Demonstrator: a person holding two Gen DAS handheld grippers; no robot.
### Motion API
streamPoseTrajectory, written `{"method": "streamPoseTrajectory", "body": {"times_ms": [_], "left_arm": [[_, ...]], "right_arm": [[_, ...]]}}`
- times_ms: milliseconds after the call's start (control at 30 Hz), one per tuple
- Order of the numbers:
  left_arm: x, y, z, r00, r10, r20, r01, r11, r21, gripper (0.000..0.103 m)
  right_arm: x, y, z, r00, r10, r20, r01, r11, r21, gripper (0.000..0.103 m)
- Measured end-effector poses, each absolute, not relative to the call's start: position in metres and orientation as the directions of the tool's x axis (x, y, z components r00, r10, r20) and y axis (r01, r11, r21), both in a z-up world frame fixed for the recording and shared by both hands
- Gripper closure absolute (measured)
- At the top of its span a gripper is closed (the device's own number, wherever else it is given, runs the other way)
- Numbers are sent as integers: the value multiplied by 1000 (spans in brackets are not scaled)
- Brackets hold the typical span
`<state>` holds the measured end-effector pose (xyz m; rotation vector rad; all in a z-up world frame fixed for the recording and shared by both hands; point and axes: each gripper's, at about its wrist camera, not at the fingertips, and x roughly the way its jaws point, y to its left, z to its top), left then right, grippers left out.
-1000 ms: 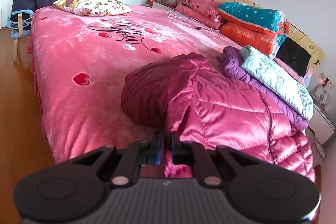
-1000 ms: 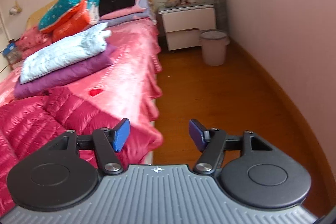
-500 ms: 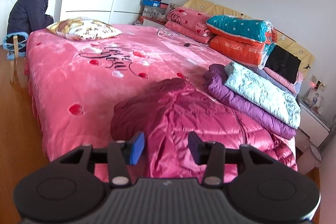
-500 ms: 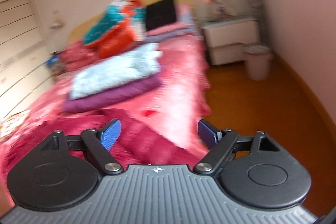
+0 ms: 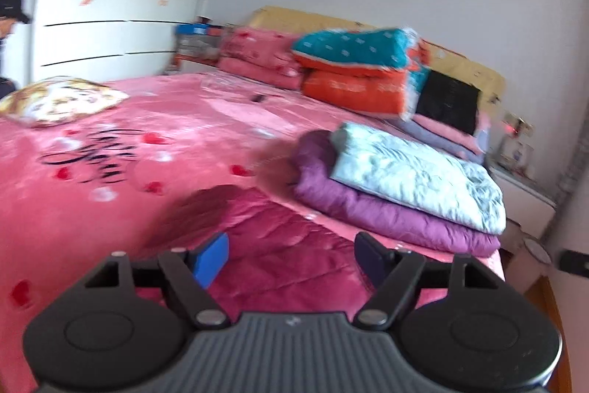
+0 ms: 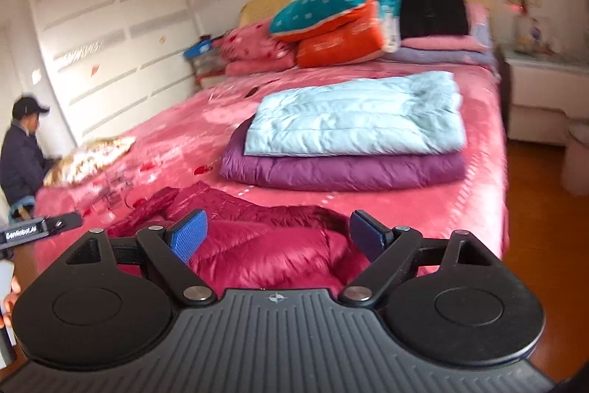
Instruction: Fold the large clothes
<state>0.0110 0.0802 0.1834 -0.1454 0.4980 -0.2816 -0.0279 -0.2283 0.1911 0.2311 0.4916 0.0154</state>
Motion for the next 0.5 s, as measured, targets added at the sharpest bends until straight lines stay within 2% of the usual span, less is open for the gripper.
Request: {"method": "streamPoseTrajectory", "body": {"times_ms": [167,300,500], "left_arm": [[65,54,159,810,-353,-468,317,936,-156,25],[98,42,124,766,-330,-552,320,940,-118,25],[88,50,81,691,-322,-647,337,935,-106,25]], "right_arm": [[54,-221,172,848,98,-521,-9,985,171,0],[108,-210,153,827,129,-547,-80,991,112,0],[171,-197,118,793,149,-591,-174,985,15,0]]}}
